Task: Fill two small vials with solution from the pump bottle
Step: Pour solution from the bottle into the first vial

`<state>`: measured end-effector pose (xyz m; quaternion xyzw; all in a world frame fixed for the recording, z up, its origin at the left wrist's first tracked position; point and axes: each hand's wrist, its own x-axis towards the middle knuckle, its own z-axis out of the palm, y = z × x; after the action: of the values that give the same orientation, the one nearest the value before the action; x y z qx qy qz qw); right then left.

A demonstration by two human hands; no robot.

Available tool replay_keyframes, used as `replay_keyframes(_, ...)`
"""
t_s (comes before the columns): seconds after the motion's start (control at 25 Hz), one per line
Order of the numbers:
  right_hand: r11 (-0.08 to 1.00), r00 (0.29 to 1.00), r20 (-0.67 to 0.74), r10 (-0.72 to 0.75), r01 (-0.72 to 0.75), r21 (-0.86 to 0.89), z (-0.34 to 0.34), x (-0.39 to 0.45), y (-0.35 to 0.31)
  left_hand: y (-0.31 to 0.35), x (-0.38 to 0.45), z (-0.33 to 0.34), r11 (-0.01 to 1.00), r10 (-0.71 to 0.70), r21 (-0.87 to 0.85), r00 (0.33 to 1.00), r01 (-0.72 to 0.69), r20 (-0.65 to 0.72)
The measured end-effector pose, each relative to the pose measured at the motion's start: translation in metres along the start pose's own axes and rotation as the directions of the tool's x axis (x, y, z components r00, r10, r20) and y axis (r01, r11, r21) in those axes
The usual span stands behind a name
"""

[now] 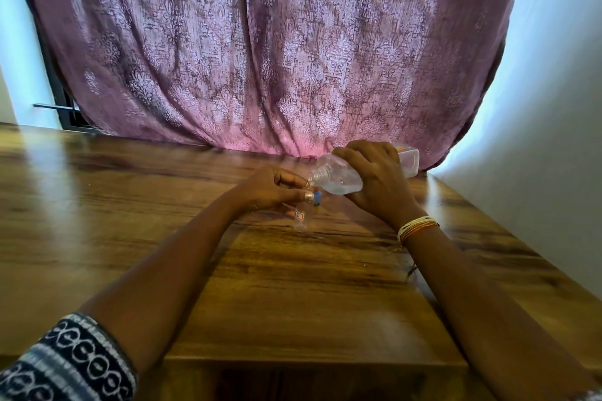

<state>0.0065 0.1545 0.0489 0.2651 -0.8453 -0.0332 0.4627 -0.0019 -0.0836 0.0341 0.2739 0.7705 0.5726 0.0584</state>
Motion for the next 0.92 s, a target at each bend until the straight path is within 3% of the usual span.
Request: replay_keyframes(0.92, 1.000, 1.000, -0.025, 0.015, -0.015, -0.007, 0.0005, -0.0015, 0.0029, -0.0078, 0.0069, -0.0036, 1.000, -0.018, 0.010, 1.000, 0.018, -0.001)
